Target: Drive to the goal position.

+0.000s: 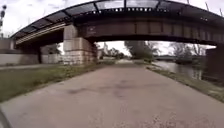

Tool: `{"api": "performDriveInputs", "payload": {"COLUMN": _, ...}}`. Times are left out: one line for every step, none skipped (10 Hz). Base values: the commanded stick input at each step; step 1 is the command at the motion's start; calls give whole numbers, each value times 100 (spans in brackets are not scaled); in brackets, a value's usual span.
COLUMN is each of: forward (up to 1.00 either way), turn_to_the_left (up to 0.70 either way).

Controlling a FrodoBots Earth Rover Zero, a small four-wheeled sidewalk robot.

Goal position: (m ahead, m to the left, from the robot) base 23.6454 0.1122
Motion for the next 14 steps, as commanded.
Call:
{"api": "performDriveInputs", "payload": {"forward": 70, "turn_to_the_left": 0}}
{"api": "performDriveInputs", "payload": {"forward": 70, "turn_to_the_left": 0}}
{"api": "performDriveInputs", "payload": {"forward": 70, "turn_to_the_left": 0}}
{"api": "performDriveInputs", "payload": {"forward": 70, "turn_to_the_left": 0}}
{"api": "performDriveInputs", "payload": {"forward": 70, "turn_to_the_left": 0}}
{"api": "performDriveInputs", "payload": {"forward": 70, "turn_to_the_left": 0}}
{"api": "performDriveInputs", "payload": {"forward": 70, "turn_to_the_left": 0}}
{"api": "performDriveInputs", "payload": {"forward": 70, "turn_to_the_left": 0}}
{"api": "performDriveInputs", "payload": {"forward": 70, "turn_to_the_left": 0}}
{"api": "performDriveInputs", "payload": {"forward": 70, "turn_to_the_left": 0}}
{"api": "performDriveInputs", "payload": {"forward": 70, "turn_to_the_left": 0}}
{"api": "performDriveInputs", "payload": {"forward": 70, "turn_to_the_left": 0}}
{"api": "performDriveInputs", "payload": {"forward": 70, "turn_to_the_left": 0}}
{"api": "performDriveInputs", "payload": {"forward": 70, "turn_to_the_left": -12}}
